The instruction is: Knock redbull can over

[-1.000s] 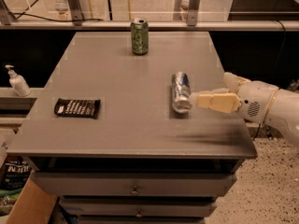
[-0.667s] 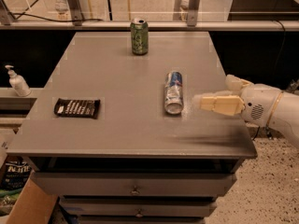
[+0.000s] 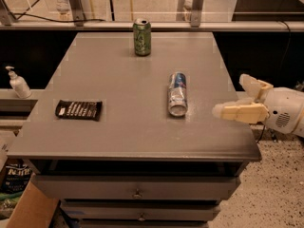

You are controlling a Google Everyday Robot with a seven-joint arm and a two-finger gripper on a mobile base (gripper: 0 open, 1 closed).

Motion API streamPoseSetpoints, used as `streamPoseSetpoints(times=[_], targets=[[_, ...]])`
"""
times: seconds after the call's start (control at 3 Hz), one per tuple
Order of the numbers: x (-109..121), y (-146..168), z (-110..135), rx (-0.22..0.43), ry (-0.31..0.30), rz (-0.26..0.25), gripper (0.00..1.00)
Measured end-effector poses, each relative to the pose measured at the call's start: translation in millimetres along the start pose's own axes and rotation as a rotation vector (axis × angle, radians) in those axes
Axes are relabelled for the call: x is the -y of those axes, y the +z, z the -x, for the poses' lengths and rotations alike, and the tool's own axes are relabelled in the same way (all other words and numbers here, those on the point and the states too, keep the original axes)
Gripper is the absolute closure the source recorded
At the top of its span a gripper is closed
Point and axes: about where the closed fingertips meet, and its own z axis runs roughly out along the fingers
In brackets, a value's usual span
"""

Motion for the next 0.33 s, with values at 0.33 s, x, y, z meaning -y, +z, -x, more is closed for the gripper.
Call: streamPoseSetpoints(times=[0.33], targets=[[-0.1,0.1,0.0,0.000,0.000,0.000,0.00]])
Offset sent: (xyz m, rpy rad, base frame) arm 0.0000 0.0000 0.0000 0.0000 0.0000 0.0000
